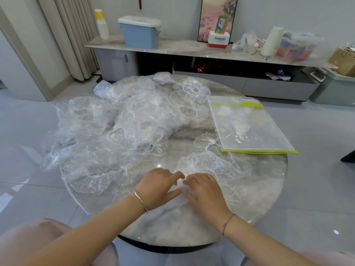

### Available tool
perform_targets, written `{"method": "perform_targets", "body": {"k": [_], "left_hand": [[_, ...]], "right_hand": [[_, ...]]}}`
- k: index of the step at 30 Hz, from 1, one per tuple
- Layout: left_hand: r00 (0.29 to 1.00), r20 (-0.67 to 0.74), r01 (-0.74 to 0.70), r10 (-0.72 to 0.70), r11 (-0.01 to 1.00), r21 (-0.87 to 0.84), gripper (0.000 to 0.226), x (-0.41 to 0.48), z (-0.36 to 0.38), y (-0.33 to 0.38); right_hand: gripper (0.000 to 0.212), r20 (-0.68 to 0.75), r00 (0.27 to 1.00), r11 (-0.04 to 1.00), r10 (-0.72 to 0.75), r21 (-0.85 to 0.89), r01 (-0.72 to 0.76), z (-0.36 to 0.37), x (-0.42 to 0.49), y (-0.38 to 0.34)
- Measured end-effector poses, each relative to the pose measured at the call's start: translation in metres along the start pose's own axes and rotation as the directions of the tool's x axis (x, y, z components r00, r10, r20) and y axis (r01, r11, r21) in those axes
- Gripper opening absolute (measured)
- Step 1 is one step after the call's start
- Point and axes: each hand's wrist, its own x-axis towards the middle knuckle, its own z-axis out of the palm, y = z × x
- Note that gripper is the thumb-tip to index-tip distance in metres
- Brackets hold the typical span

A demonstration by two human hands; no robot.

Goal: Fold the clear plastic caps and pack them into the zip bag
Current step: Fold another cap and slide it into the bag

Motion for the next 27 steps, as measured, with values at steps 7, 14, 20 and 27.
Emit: {"method": "perform_targets", "body": {"k": [7,14,20,27], "left_hand": [[0.995,0.093,0.033,-0.021,0.991,-0.131,0.052,-0.011,0.001,-0.010],[0.961,-0.026,-0.277,0.276,0.951,-0.138,0.014,-0.025,-0.002,-0.003],[0.937,0.112,-0.321,0.331,0.942,-0.099,0.051,-0.029,0.007,0.012],[0.919,-0.368,-0.181,0.139,0.980,-0.083,0.025,-0.005,-0.020,0.008]], "right_hand": [[0.022,-0.208,0.978,0.951,0.036,0.306,0.030,-0.017,-0.006,-0.004],[0.017,-0.162,0.985,0.991,-0.061,0.109,0.080,-0.006,-0.027,0.015],[0.015,-0.176,0.981,0.983,-0.080,0.152,0.107,-0.016,-0.029,0.011],[0.011,-0.358,0.913,0.972,-0.194,0.052,0.227,-0.053,-0.003,0.006]]}}
